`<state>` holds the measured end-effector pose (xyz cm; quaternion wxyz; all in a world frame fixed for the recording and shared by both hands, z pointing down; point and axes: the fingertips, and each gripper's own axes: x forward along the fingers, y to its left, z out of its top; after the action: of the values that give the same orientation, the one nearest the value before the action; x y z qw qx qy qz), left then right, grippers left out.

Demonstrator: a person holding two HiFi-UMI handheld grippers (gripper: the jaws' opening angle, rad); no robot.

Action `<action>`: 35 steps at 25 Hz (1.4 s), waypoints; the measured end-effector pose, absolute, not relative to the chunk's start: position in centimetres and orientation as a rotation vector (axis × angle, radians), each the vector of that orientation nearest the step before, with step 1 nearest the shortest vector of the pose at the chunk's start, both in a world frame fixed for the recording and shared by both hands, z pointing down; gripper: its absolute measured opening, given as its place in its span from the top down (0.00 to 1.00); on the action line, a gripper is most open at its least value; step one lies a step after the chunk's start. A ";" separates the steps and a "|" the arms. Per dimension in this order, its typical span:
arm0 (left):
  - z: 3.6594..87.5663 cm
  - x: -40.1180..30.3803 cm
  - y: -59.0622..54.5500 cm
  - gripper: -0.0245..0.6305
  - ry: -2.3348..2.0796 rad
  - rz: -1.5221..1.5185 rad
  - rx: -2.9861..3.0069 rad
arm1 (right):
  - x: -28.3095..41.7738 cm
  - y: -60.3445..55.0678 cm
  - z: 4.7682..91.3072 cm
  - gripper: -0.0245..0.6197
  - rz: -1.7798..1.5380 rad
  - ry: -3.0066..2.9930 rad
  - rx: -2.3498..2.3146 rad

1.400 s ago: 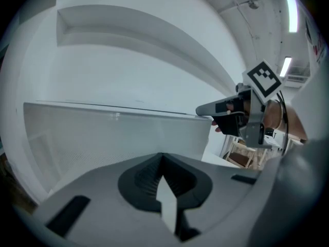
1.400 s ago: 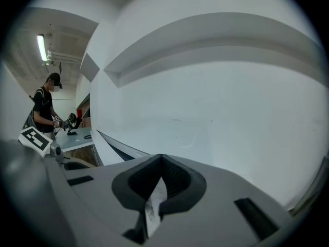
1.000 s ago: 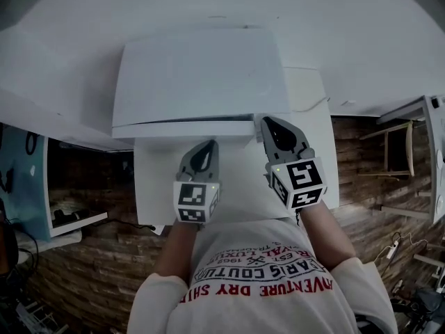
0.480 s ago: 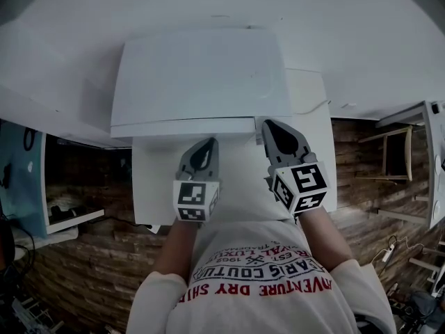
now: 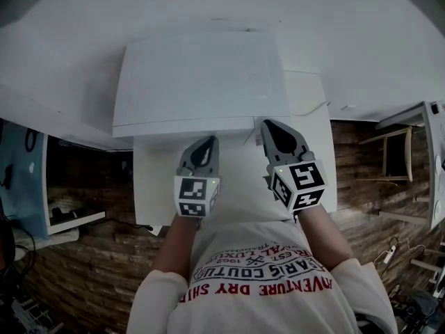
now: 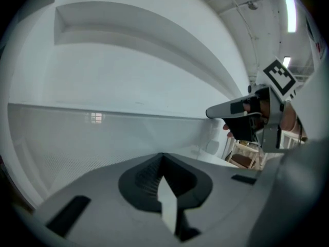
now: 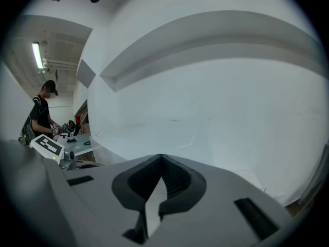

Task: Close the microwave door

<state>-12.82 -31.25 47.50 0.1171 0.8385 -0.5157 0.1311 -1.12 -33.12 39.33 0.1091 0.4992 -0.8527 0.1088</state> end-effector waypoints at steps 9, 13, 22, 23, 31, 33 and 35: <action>44.7 -14.5 -29.8 0.97 -1.509 0.311 2.479 | -1.0 -33.1 39.3 0.95 0.373 -2.534 1.527; 42.2 -14.8 -29.1 0.97 -1.511 0.256 2.525 | -1.1 -31.9 38.8 0.95 0.367 -2.558 1.590; 37.3 -15.6 -27.3 0.97 -1.542 0.092 2.636 | -3.5 -27.9 40.2 0.95 0.324 -2.601 1.640; 37.6 -15.6 -27.1 0.97 -1.529 0.096 2.636 | -3.6 -27.6 40.6 0.94 0.327 -2.591 1.649; 40.6 -15.4 -25.1 0.97 -1.392 0.178 2.617 | -4.3 -25.3 41.3 0.95 0.188 -2.511 1.741; 40.9 -15.6 -24.8 0.97 -1.378 0.176 2.616 | -4.7 -25.1 41.5 0.95 0.167 -2.499 1.744; 41.0 -15.8 -24.7 0.97 -1.374 0.171 2.614 | -5.0 -24.9 41.7 0.95 0.167 -2.493 1.736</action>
<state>-15.81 -24.74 40.99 0.0917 0.8799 -0.4626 0.0577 -5.01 -24.94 41.72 0.0497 0.5698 -0.8184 0.0548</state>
